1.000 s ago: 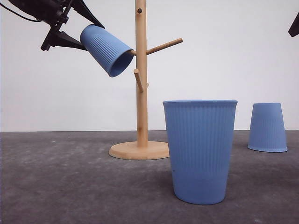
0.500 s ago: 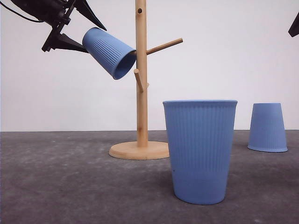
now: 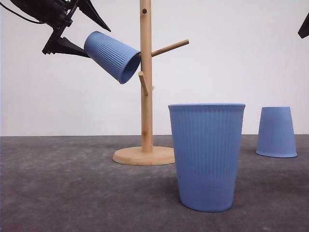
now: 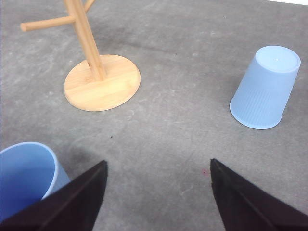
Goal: Place three cups
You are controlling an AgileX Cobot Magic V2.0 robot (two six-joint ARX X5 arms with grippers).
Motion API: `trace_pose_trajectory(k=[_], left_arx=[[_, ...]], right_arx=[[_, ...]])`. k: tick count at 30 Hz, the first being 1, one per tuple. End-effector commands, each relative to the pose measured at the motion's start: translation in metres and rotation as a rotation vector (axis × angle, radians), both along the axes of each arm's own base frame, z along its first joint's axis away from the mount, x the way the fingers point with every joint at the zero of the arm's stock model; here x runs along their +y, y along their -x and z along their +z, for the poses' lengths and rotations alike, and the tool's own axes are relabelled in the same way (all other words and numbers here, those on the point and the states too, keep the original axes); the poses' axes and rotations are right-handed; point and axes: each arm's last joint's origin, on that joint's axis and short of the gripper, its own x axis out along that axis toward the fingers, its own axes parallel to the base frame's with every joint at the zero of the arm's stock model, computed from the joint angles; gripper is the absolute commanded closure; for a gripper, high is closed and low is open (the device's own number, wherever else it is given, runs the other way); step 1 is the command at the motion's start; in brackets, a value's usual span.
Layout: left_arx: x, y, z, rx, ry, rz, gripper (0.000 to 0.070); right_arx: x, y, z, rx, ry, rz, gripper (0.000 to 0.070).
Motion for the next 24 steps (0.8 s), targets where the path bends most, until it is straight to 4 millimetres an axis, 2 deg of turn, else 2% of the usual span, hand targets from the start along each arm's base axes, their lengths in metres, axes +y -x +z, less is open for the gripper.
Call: trace_pose_trajectory(k=[1,22,24], left_arx=[[-0.0017,-0.003,0.0038,-0.03,-0.004,-0.012,0.0176],[0.0009,0.0013,-0.0033,-0.026,-0.102,-0.029,0.0168],[0.0051,0.001,-0.0037,-0.024,-0.105,-0.021,0.0135]], right_arx=[[0.0006,-0.0003,0.0043,-0.014,-0.012,-0.003,0.0272],[0.0006,-0.0003,0.0043,-0.014,-0.012,-0.002,0.0272],[0.0006,-0.0003,0.0043,-0.014,-0.012,-0.002,0.0271]])
